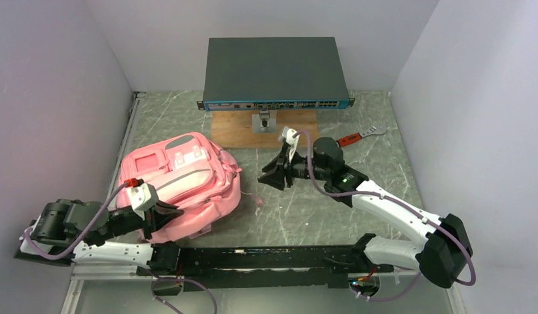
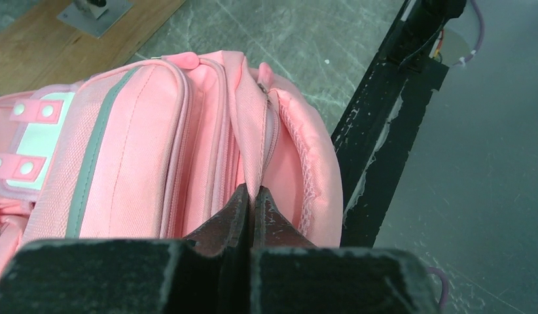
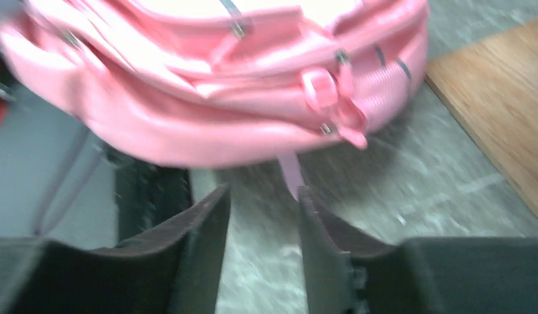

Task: Pack the student bag
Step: Zip the student bag at the center of the board.

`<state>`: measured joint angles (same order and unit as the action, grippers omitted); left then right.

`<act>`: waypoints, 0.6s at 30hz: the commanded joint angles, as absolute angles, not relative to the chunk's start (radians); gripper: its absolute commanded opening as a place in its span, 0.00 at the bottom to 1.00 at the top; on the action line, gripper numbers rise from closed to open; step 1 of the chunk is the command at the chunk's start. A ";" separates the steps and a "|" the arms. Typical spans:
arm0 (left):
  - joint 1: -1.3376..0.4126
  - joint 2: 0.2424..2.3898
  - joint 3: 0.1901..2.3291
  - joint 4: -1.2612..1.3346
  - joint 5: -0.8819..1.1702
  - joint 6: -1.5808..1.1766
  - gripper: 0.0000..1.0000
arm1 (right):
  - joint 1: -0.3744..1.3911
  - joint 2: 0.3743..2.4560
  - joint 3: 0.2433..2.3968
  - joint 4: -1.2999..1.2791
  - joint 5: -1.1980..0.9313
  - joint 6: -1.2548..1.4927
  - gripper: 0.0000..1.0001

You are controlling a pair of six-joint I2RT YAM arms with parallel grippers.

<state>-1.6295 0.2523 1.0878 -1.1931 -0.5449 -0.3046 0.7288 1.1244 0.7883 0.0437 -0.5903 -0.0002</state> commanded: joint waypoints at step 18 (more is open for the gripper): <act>-1.632 0.351 0.764 -0.659 -0.508 -0.321 0.00 | 0.831 1.590 0.844 0.638 -0.624 1.303 0.62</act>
<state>-1.6295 0.2695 0.8284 -0.9615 -0.5064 -0.2939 0.8280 1.5673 0.7727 0.5915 -0.6315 1.2259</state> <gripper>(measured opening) 0.059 0.651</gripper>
